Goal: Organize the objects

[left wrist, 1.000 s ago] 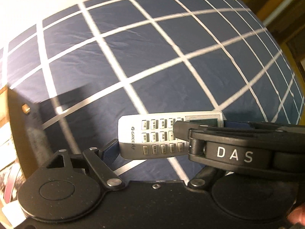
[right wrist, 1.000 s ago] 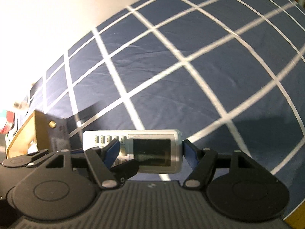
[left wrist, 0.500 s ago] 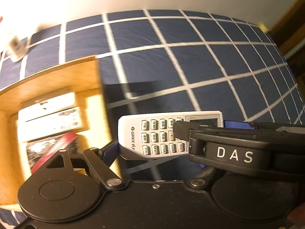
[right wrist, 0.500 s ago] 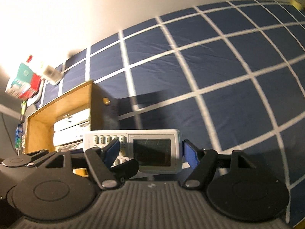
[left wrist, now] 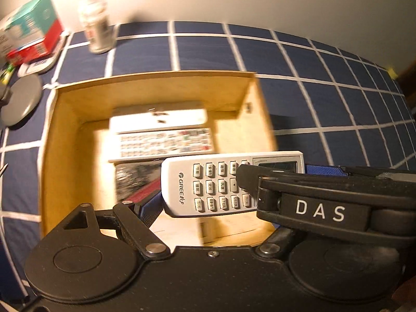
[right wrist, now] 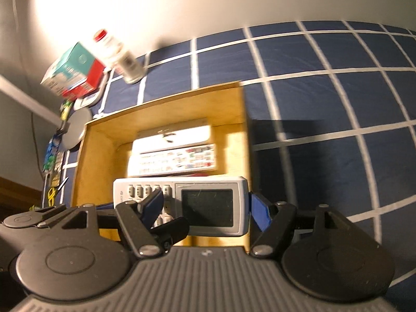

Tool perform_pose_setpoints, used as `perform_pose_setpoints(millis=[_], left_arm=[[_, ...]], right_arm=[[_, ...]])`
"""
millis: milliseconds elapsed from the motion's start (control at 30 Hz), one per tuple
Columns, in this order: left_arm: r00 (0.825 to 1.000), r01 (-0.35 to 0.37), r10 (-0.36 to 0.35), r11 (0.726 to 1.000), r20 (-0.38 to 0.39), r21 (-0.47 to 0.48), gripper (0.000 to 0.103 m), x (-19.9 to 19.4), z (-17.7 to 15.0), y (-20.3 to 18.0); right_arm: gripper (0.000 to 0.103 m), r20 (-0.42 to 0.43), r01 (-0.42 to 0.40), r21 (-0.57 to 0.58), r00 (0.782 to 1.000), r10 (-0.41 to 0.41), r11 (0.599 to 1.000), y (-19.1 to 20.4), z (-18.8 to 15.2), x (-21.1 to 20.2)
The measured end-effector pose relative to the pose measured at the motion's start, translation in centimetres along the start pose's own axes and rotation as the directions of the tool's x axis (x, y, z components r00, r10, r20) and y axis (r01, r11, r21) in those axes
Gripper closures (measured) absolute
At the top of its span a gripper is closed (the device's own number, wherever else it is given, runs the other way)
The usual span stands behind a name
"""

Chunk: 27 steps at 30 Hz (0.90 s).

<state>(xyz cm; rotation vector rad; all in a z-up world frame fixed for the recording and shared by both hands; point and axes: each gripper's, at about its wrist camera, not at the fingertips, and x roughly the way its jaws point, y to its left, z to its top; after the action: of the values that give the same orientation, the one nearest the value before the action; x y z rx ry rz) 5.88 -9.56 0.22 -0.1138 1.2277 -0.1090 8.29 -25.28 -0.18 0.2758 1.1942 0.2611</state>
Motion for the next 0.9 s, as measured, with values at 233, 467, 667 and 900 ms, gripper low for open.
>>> perform_pose_setpoints(millis=[233,467,667,900], left_arm=[[1.0,-0.008,0.008,0.999,-0.01,-0.054,0.024,-0.1,-0.1,4.8],[0.999,0.004,-0.008,0.997,-0.05,-0.082,0.024,1.8,0.3,6.9],[0.995,0.016,-0.025,0.996,-0.098,-0.092,0.023,4.4,0.7,7.7],[0.988,0.019,-0.033,0.995,-0.152,-0.095,0.023,7.2,1.3,8.4]], right_arm=[[0.032,-0.033,-0.013,-0.046,0.999,0.012,0.999,4.8,-0.2,2.5],[0.032,-0.081,-0.003,-0.061,0.997,-0.001,0.998,6.3,0.3,5.1],[0.032,-0.132,0.014,-0.052,0.991,-0.021,0.999,5.8,0.9,7.8],[0.032,-0.181,0.022,-0.029,0.983,-0.027,0.999,5.0,1.3,10.8]])
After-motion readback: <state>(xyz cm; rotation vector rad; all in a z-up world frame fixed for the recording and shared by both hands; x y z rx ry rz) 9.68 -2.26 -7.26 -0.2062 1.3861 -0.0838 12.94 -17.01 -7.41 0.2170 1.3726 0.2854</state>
